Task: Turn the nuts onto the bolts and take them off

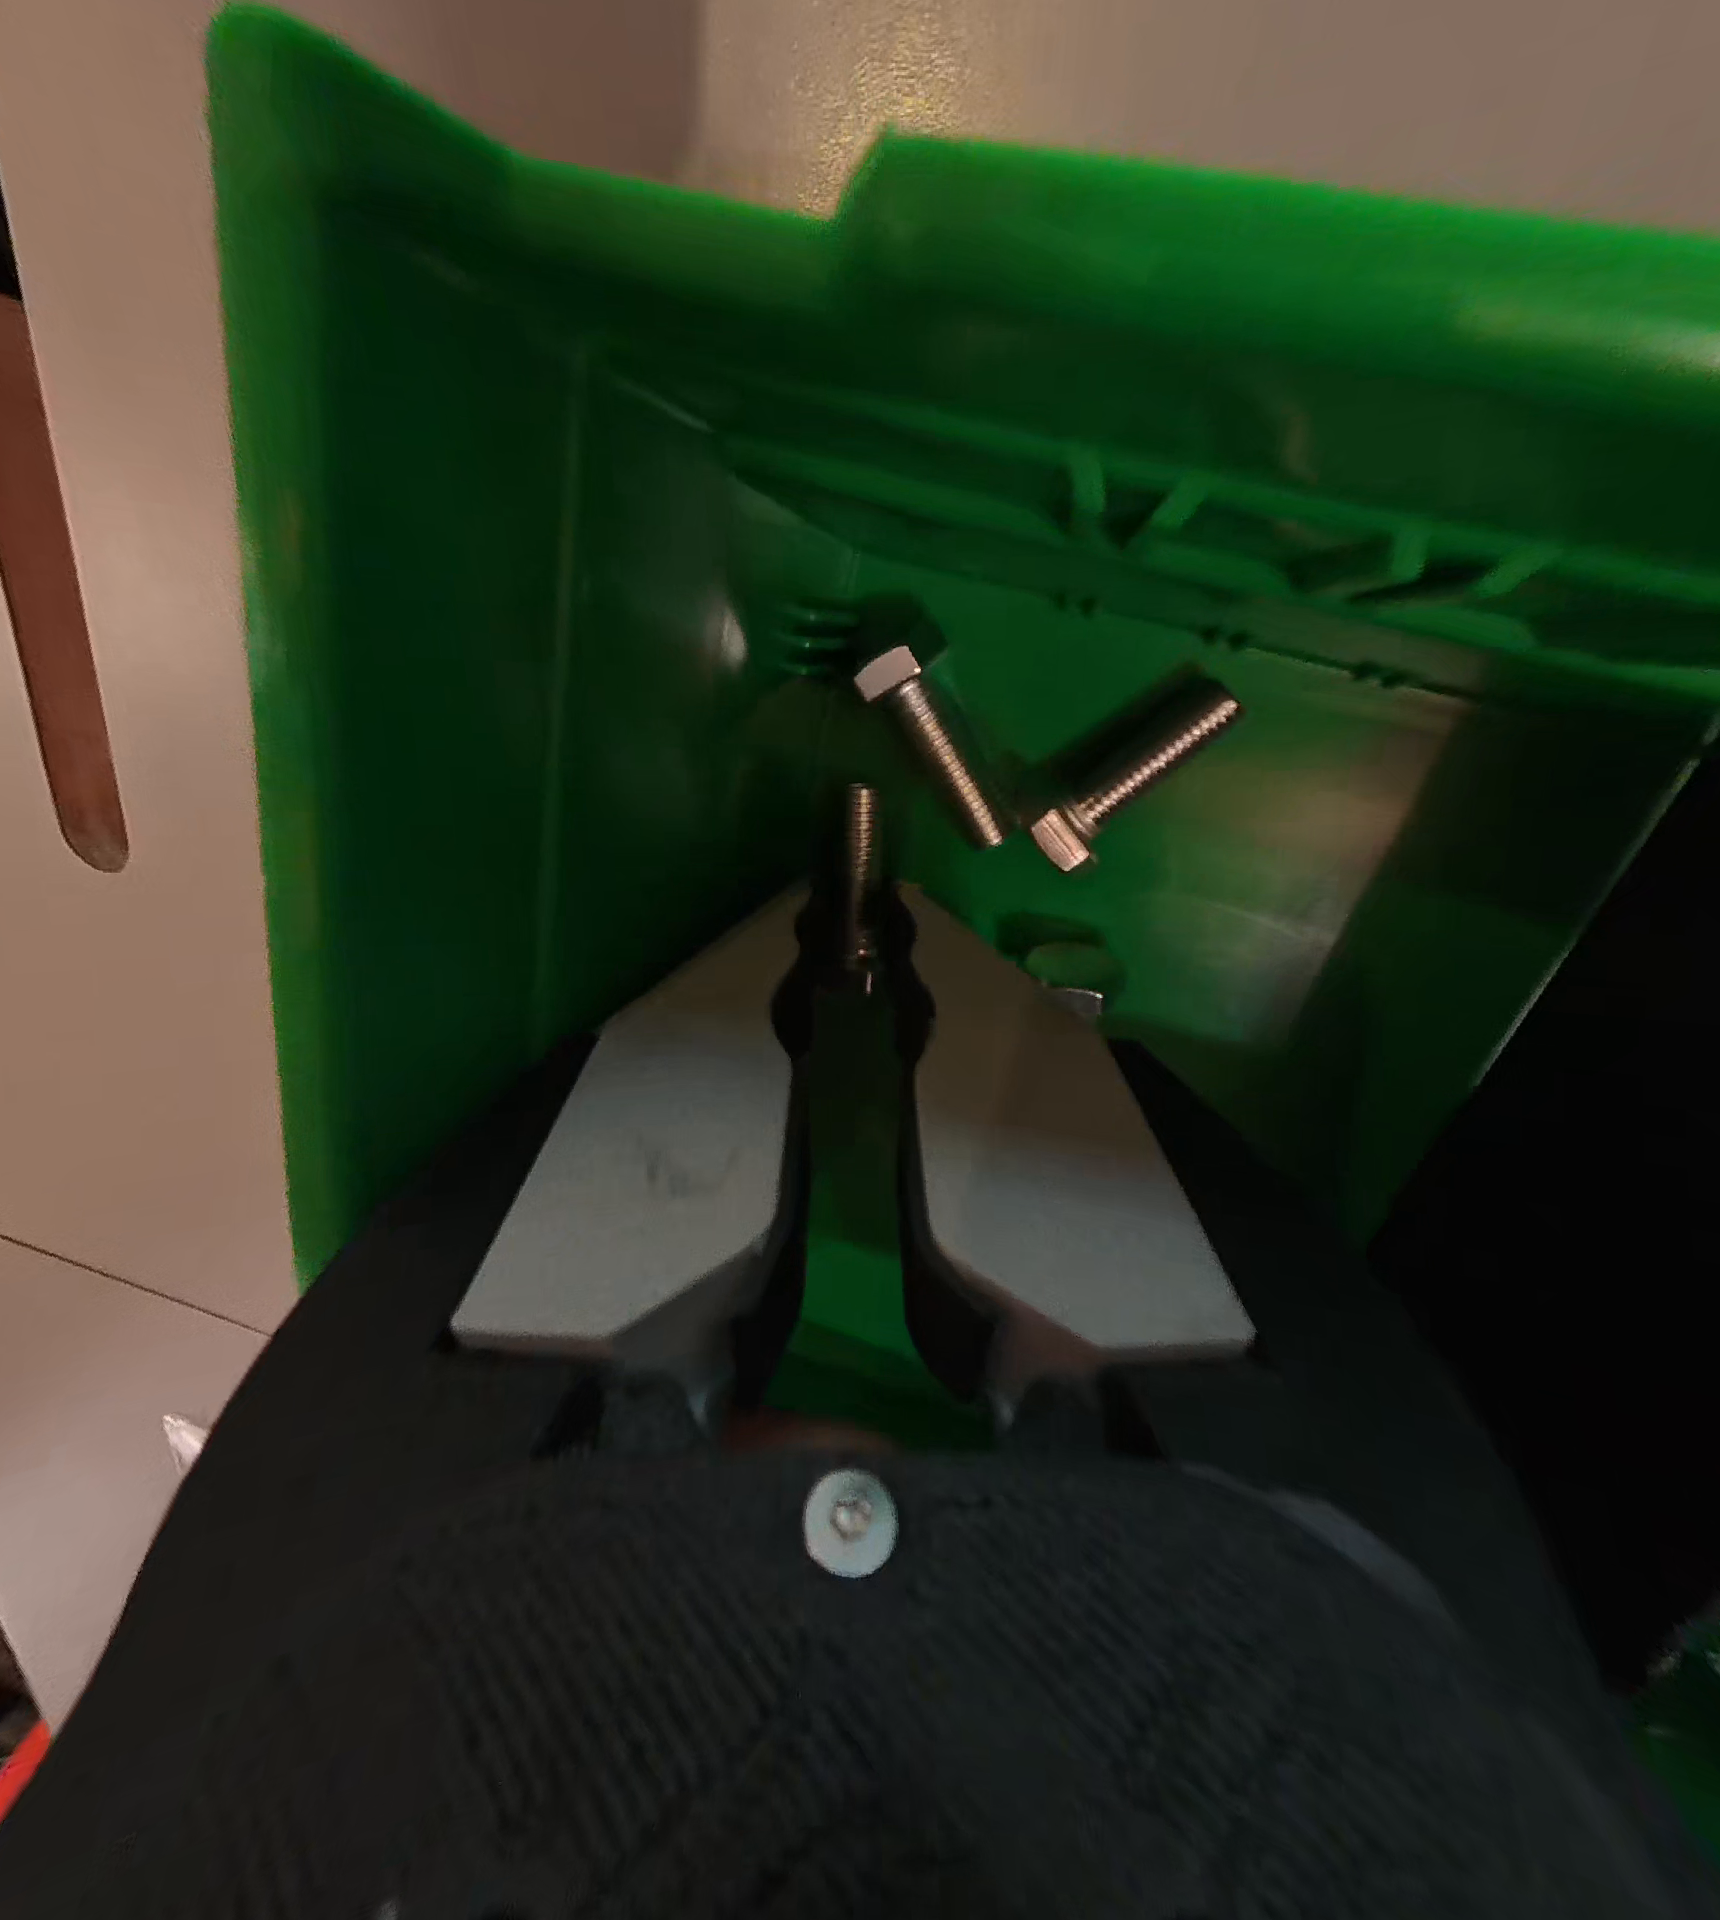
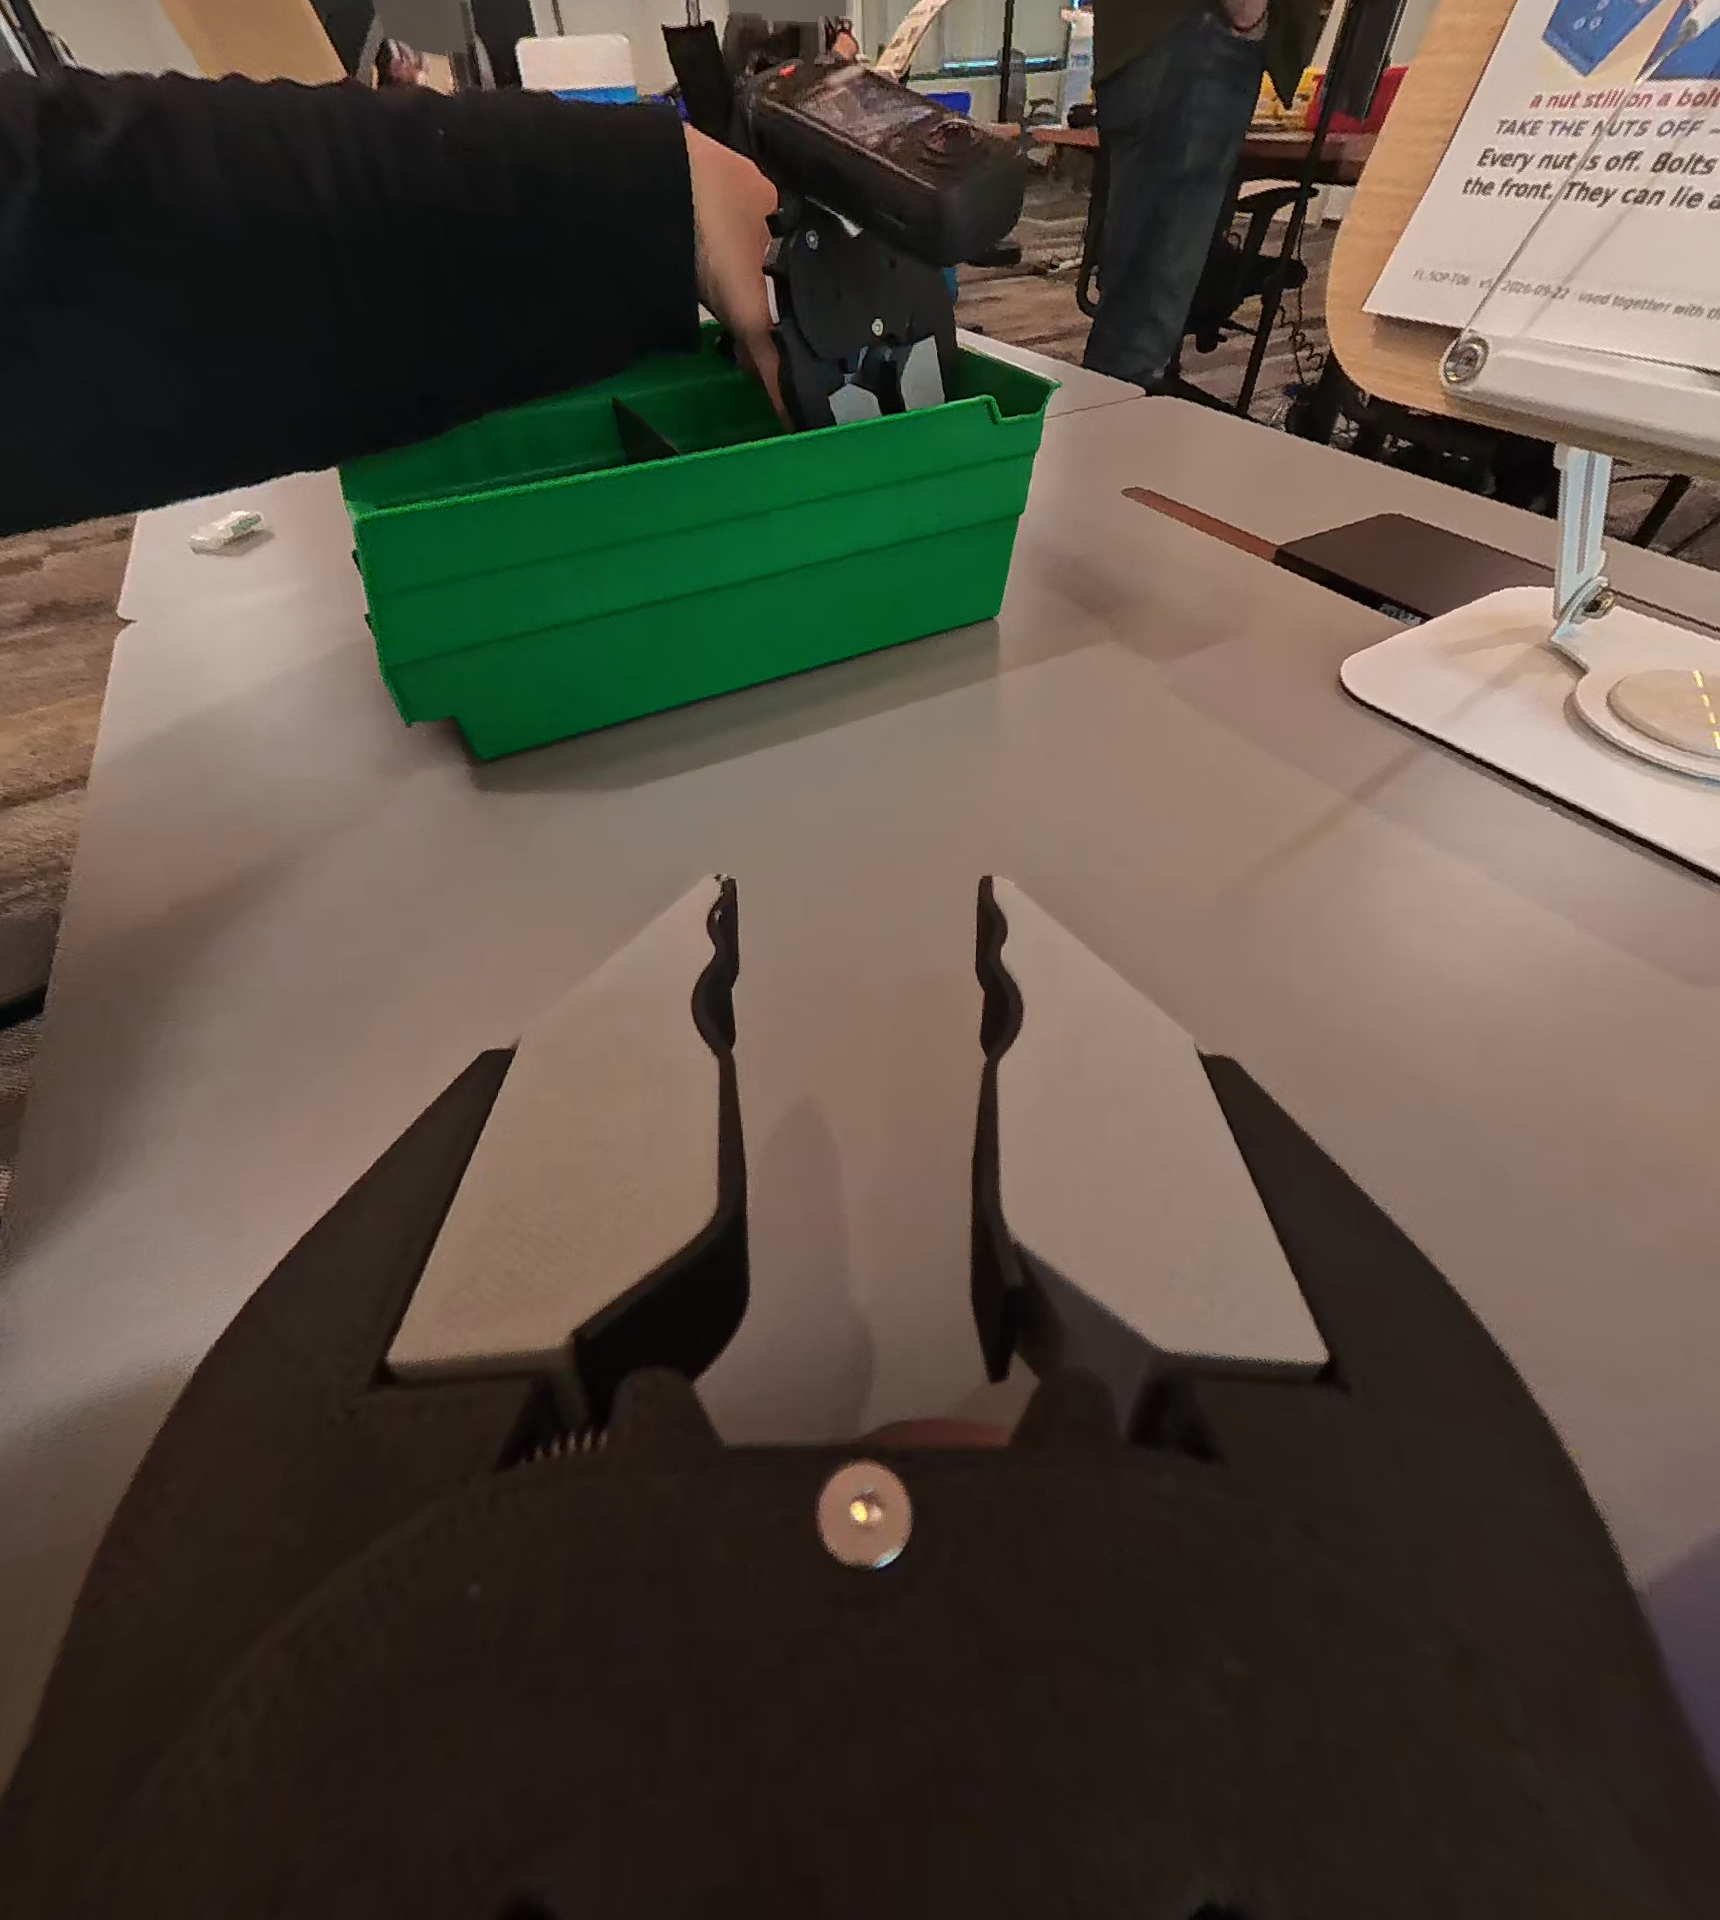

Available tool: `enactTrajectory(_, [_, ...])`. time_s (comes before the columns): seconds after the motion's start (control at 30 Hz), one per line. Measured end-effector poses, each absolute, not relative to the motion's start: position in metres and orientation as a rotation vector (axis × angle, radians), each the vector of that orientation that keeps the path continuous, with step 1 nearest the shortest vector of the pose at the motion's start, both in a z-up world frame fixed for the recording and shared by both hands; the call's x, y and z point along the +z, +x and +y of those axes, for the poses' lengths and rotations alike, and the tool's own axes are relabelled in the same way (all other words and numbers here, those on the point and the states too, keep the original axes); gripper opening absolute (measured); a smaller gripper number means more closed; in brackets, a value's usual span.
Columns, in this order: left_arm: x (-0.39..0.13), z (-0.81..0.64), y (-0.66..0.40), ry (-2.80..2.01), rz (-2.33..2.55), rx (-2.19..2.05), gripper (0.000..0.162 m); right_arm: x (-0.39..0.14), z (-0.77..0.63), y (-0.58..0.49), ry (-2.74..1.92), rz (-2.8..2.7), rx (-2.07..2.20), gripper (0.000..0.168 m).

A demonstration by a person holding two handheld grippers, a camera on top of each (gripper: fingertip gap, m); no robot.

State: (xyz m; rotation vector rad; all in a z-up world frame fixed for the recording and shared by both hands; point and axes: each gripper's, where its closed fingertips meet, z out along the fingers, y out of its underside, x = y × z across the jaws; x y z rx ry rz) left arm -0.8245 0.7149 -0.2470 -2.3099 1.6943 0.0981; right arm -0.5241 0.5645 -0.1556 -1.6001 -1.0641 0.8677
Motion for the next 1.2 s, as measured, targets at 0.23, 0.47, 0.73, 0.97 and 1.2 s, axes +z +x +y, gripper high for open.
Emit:
enactTrajectory(0.23, [-0.247,0.715,-0.826,-2.343,1.592,0.122,0.008,-0.153,0.563,-0.524,-1.598,-1.046,0.897,0.041])
enactTrajectory(0.47, [-0.198,0.701,-0.823,-2.256,1.283,0.087,0.008,-0.147,0.56,-0.523,-1.566,-1.05,0.877,0.04])
enactTrajectory(0.73, [-0.046,0.648,-0.762,-1.867,0.663,-0.188,0.007,-0.144,0.55,-0.529,-1.536,-1.067,0.921,0.04])
enactTrajectory(0.97, [-0.028,0.556,-0.6,-1.592,0.788,-0.477,0.006,-0.135,0.544,-0.53,-1.501,-1.031,1.047,0.042])
enactTrajectory(1.2, [-0.097,0.57,-0.536,-1.651,0.762,-0.606,0.006,-0.12,0.557,-0.514,-1.479,-0.9,1.115,0.044])
